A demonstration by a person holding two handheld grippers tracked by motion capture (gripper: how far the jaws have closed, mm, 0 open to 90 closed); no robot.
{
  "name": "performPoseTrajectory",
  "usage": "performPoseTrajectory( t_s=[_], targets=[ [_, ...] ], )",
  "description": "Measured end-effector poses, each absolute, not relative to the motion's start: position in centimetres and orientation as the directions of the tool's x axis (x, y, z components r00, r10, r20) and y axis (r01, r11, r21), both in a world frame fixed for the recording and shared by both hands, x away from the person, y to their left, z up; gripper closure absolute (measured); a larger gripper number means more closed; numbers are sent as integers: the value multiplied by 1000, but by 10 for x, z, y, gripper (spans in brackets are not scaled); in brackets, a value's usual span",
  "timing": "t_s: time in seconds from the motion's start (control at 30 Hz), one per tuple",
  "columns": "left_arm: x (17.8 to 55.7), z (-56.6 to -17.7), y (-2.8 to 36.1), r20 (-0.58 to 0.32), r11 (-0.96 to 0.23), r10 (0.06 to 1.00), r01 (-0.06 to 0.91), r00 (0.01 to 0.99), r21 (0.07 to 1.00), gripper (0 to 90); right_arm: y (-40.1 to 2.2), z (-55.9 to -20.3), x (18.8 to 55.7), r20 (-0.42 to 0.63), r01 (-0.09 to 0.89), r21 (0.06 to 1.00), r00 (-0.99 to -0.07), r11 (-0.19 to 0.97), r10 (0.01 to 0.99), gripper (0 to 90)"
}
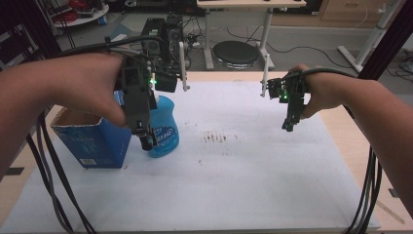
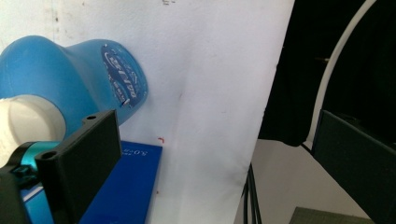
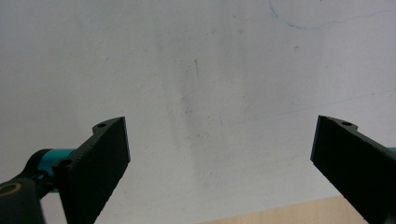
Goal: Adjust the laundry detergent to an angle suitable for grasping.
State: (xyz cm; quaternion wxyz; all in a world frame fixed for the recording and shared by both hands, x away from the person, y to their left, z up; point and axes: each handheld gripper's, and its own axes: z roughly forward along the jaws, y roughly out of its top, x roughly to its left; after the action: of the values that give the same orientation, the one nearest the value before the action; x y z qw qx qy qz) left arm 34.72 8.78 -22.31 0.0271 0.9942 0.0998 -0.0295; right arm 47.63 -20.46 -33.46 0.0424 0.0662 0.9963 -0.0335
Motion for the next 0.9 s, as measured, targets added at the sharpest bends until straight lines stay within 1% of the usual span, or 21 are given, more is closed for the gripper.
performPoseTrajectory(
  t_s=[0.2,0.5,0.67,0.9],
  targets=[
    [348,-222,85,-74,-979,193,197,978,60,17,-206,-329,475,-92,137,-40,-987,990,133,36],
    [347,-222,85,-63,-976,209,213,976,53,17,-207,-331,473,-110,122,-80,-987,989,113,36],
    [344,-222,84,-61,-974,219,222,974,44,17,-204,-327,470,-116,108,-70,-988,992,99,36],
    [343,-222,85,-62,-976,209,212,976,48,17,-204,-325,470,-124,122,-65,-986,990,113,36]
  ],
)
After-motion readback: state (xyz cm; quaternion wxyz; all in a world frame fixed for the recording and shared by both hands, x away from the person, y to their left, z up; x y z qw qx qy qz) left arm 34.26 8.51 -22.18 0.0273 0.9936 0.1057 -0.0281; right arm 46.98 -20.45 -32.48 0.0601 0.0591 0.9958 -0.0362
